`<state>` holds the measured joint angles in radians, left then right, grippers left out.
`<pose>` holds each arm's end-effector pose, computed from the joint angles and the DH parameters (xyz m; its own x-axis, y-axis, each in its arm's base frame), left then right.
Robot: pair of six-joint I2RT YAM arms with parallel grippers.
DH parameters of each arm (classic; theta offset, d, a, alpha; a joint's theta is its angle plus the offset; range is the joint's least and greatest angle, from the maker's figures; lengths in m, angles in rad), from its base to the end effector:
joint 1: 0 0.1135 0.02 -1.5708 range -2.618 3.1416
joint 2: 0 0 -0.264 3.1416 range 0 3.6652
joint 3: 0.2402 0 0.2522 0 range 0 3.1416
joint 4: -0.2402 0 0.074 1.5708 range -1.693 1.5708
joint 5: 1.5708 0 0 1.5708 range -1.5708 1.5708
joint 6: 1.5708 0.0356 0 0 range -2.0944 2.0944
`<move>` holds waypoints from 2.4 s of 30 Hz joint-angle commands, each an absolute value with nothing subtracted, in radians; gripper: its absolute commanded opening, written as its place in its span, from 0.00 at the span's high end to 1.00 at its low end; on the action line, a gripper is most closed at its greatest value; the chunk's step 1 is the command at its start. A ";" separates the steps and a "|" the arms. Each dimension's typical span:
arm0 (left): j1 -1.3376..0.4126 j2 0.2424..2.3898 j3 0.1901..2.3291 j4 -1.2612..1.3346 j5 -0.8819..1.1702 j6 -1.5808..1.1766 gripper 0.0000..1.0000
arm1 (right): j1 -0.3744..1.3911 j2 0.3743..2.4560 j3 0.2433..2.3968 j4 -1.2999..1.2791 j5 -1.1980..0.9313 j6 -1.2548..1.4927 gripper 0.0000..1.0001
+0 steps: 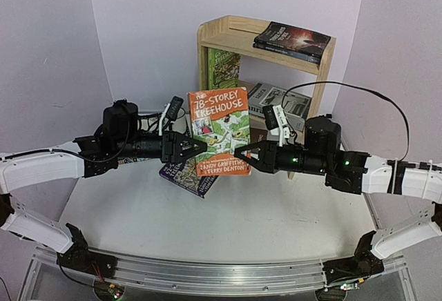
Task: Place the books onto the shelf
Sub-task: Pass from the right arm to the left, then place the book on the shelf.
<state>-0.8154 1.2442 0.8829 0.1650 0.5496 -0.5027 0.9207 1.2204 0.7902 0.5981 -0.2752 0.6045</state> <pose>0.1839 -0.2224 0.3127 -0.5855 0.0225 -0.8104 0.7873 0.2539 -0.5618 0.1641 0.2317 0.3319 -0.4443 0.3193 -0.8370 -0.8212 0.2282 0.5230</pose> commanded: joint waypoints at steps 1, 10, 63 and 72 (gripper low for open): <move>-0.819 1.223 0.899 0.229 0.544 -0.502 0.51 | 0.919 1.222 0.847 0.803 -0.282 0.637 1.00; -0.819 1.215 0.886 0.230 0.520 -0.502 1.00 | 0.919 1.226 0.832 0.801 -0.272 0.627 0.41; -0.824 1.603 1.429 0.099 -0.210 -0.137 1.00 | 0.920 0.645 0.578 0.228 0.213 0.306 0.02; -0.823 1.620 1.470 0.100 -0.226 -0.114 1.00 | 0.920 0.657 0.580 0.227 0.216 0.304 0.02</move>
<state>-0.8219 1.6245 1.3820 -0.0174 -0.1921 -0.1317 0.9169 0.6563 0.5766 0.2050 0.1997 0.3147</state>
